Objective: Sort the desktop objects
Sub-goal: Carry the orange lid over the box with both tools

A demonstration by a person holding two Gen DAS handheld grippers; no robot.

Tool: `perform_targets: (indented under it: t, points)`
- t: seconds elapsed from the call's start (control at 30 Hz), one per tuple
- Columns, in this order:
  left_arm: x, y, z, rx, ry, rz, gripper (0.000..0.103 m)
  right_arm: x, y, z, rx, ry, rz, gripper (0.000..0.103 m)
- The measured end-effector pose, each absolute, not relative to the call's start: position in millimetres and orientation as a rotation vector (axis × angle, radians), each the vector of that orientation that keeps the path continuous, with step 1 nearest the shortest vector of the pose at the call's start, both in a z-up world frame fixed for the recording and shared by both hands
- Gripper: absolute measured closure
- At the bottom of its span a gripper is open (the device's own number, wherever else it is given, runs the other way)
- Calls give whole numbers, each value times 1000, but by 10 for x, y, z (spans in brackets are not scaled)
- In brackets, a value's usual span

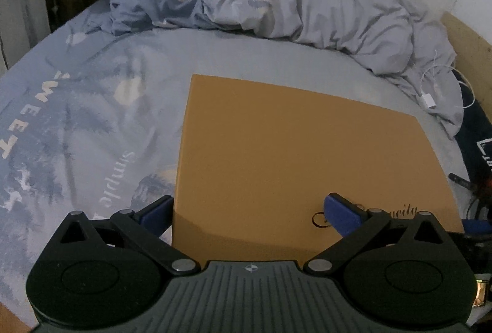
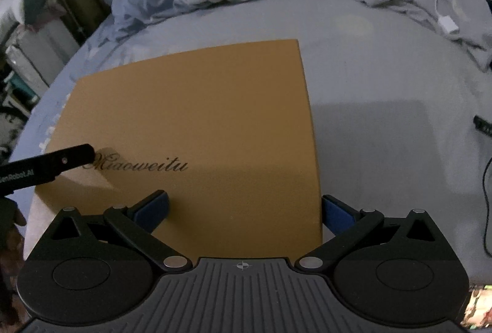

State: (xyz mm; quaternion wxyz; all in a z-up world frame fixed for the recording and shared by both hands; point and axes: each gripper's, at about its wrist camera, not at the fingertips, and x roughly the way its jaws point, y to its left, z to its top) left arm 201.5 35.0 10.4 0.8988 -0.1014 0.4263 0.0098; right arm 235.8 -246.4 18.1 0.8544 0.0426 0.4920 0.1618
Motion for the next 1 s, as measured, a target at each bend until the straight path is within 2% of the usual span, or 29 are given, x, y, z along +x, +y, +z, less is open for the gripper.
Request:
perform_targets:
  t: [1.0]
  points:
    - [2058,391,-80,-198,911,-30,0,2325,-2391,21,42,1044,308,0]
